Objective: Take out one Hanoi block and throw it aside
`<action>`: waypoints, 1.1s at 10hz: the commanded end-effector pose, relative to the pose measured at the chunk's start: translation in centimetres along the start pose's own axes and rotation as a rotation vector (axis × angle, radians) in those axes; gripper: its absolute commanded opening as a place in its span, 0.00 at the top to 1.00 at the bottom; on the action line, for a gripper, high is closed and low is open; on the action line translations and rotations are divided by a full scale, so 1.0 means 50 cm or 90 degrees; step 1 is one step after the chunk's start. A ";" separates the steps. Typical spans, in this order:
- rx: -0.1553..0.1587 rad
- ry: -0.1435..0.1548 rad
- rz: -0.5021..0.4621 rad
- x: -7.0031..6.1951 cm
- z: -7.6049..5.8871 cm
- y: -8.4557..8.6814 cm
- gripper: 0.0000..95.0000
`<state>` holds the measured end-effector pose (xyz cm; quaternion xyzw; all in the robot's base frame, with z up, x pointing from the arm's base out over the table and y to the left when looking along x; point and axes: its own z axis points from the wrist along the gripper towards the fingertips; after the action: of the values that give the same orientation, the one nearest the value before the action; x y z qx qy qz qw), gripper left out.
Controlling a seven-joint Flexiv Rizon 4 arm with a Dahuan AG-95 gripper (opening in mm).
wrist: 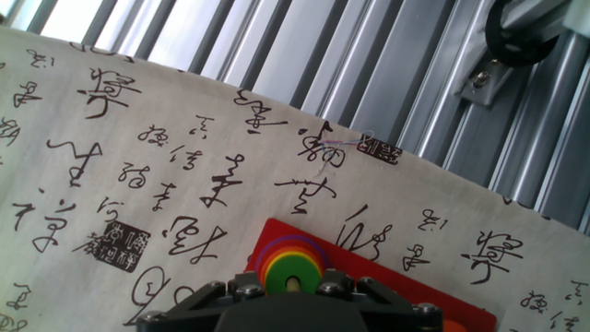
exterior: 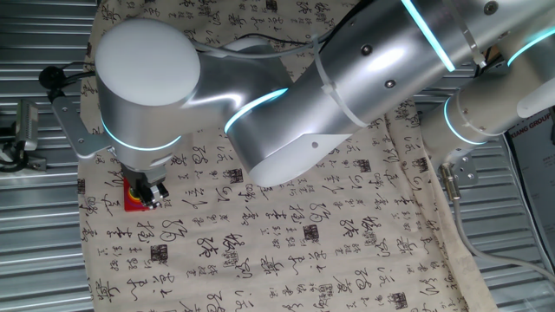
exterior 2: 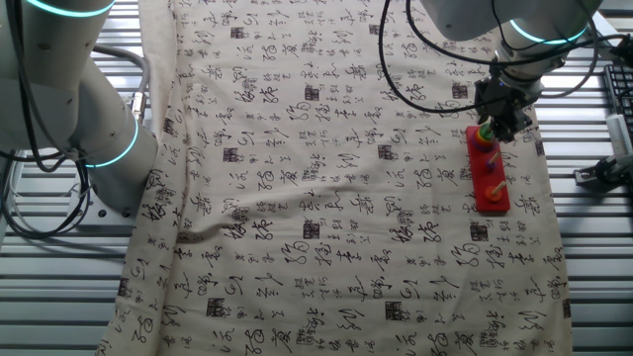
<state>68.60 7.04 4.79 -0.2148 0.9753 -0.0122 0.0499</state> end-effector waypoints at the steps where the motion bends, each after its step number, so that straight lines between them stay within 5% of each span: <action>1: 0.000 -0.001 0.002 0.000 0.000 0.000 0.80; 3: 0.000 -0.001 0.005 0.000 0.000 0.000 0.80; 4: 0.001 0.000 0.008 0.000 0.000 0.000 1.00; 11: -0.001 -0.003 0.015 0.000 0.000 0.000 1.00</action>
<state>68.64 7.05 4.77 -0.2034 0.9777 -0.0096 0.0516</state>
